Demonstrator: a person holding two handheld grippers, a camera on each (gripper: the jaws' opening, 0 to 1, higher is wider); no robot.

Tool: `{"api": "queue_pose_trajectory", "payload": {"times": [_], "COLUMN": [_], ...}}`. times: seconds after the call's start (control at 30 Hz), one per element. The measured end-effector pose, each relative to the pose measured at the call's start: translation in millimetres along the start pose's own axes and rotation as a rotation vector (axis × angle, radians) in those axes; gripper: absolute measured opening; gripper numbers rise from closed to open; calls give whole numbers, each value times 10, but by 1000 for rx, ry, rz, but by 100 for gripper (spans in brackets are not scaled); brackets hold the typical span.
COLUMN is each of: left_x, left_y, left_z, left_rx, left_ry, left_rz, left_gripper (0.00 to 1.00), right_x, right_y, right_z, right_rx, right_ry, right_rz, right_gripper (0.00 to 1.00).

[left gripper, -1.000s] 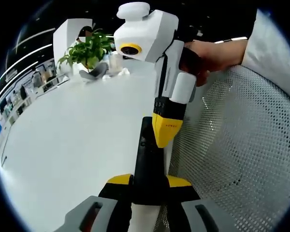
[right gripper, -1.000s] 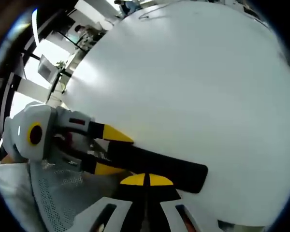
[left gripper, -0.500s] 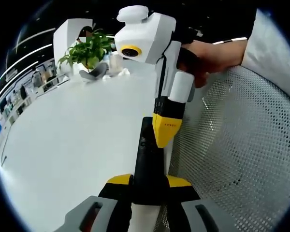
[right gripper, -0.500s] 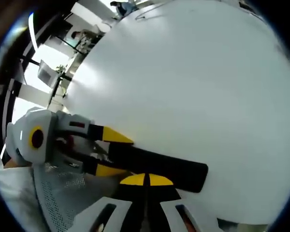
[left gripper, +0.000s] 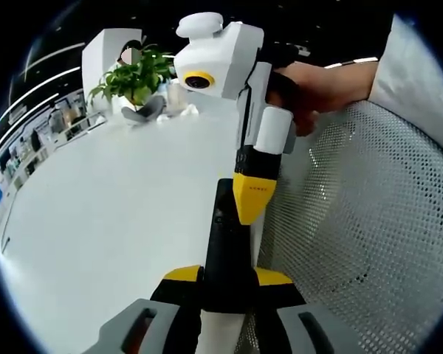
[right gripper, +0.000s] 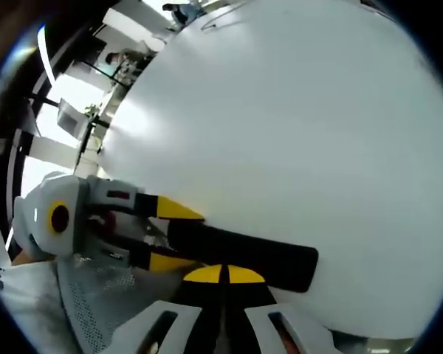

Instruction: Press the specified remote control buttons in sequence, fully releasing each button before pressing the next.

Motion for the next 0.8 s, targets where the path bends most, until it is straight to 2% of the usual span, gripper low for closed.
{"api": "queue_pose_trajectory", "payload": {"times": [0.1,0.2,0.43,0.53,0.8], "left_x": [3,3,3,1,2], "left_y": [-1,0,-3,2,4], "left_z": [-3,-3,-1,3,9], "left_rx": [-8,-5,4,10,15], "left_ry": [1,2,2,2,0], "left_rz": [2,2,0,-1,-1], "left_gripper": [25,25,25,25,25], "right_x": [1,-17,-57,-48,-22], "right_y": [7,54,112,109,120], "right_z": [-15,-66,-16,-9,-12], "right_rx": [22,32,57,74,56], "right_ry": [31,76,71,76,67], "right_rz": [1,42,112,114,115], "right_gripper": [0,0,0,0,0]}}
Point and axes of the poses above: the point that each gripper's makers call its tool centre point, and the gripper's own axes: x roughly forward along the fingers, z roughly to its right, y roughly out of its top, the point moved 6 cm from there along -x, roughly backward along the fingers, and after that the axes turned 5 degrees about -x, right-handed, at the moved point
